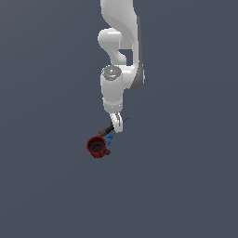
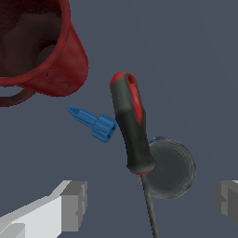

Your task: Pick up a designated object from a clutter of objects.

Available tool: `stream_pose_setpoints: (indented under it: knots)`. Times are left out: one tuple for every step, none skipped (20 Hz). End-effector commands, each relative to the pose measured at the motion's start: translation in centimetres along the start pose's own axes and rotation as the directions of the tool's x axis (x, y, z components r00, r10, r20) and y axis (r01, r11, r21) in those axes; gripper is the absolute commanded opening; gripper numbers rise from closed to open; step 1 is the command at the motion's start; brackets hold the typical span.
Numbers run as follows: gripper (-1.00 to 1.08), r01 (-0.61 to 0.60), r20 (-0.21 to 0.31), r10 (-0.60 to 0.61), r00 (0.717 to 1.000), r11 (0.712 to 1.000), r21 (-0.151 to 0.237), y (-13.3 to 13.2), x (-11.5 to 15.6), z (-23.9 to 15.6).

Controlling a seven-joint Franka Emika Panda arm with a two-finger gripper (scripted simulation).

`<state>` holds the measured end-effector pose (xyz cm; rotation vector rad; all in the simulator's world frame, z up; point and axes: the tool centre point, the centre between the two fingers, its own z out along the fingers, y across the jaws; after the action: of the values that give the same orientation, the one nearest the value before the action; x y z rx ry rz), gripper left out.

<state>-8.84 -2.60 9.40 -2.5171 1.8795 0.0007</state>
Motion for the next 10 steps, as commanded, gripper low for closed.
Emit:
stream_pose_setpoints:
  knots:
    - [1.0, -0.001, 0.0, 0.001, 1.0, 1.0, 0.0, 0.0, 0.0, 0.3]
    - [1.0, -0.001, 0.0, 0.001, 1.0, 1.0, 0.0, 0.0, 0.0, 0.5]
    - [1.0, -0.001, 0.0, 0.001, 1.0, 1.0, -0.001, 0.1, 0.0, 0.8]
    - [1.0, -0.001, -0.001, 0.001, 1.0, 1.0, -0.001, 0.1, 0.0, 1.1]
    - [1.0, -0.002, -0.001, 0.002, 1.0, 1.0, -0.001, 0.1, 0.0, 1.5]
    - [1.0, -0.002, -0.001, 0.002, 1.0, 1.0, -0.001, 0.1, 0.0, 1.9]
    - [1.0, -0.003, -0.001, 0.003, 1.0, 1.0, -0.001, 0.1, 0.0, 2.3]
    - [1.0, -0.003, -0.001, 0.003, 1.0, 1.0, -0.001, 0.1, 0.0, 2.8]
    - [1.0, -0.004, -0.001, 0.004, 1.0, 1.0, -0.001, 0.1, 0.0, 3.2]
    - [1.0, -0.004, -0.001, 0.004, 1.0, 1.0, -0.001, 0.1, 0.0, 3.6]
